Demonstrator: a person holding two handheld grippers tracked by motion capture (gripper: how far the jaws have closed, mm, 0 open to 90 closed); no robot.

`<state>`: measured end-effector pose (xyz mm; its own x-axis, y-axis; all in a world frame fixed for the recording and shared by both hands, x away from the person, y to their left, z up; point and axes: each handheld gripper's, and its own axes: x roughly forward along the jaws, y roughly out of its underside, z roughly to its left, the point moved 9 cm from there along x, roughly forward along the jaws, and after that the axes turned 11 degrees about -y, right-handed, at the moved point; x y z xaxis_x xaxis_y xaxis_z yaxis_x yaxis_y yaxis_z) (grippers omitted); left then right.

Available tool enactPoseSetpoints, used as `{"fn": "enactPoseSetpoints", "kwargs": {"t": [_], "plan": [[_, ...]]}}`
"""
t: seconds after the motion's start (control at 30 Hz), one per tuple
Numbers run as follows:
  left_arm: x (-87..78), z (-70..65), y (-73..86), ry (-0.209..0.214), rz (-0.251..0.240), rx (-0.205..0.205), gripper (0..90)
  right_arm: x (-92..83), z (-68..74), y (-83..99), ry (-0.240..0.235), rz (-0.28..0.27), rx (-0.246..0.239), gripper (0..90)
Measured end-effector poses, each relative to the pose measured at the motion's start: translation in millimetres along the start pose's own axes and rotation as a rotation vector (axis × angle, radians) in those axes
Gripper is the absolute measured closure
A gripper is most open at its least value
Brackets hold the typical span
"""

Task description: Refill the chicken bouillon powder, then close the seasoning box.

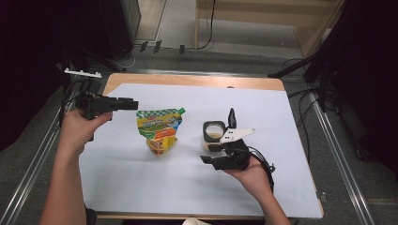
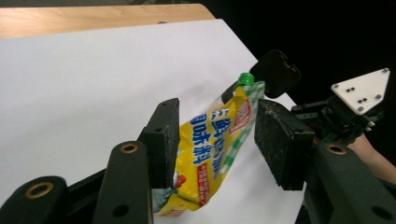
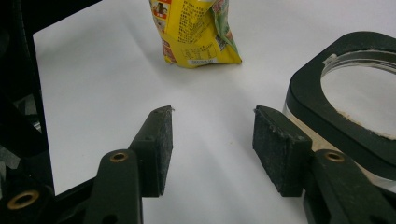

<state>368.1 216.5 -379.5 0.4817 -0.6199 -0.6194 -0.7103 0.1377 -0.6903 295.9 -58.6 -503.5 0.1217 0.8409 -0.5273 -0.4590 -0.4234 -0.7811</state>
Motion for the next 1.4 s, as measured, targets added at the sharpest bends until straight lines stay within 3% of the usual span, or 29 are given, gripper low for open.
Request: {"fn": "enactPoseSetpoints", "kwargs": {"t": [0.37,0.63,0.83,1.07,1.2,1.4], "plan": [[9.6,24.0,13.5,-0.046,0.025,-0.044,50.6,0.2,4.0,-5.6,-0.02,0.008,-0.011,49.7],[18.6,37.4,21.7,-0.082,0.025,-0.042,51.6,-13.5,-2.1,-6.1,-0.018,0.0,-0.004,58.8],[23.7,42.2,23.6,-0.098,0.001,-0.036,50.7,-28.2,-3.9,-5.6,-0.025,0.004,-0.018,72.8],[27.7,45.1,24.6,-0.114,-0.003,-0.043,49.5,-44.8,-13.0,0.7,-0.055,0.004,0.058,83.7],[31.6,48.3,24.7,-0.129,-0.005,-0.069,48.4,-51.9,-20.2,5.0,-0.039,0.008,0.074,89.6],[36.8,50.8,25.8,-0.129,0.001,-0.068,47.0,-59.8,-33.2,9.6,-0.005,0.0,0.111,90.0]]}}
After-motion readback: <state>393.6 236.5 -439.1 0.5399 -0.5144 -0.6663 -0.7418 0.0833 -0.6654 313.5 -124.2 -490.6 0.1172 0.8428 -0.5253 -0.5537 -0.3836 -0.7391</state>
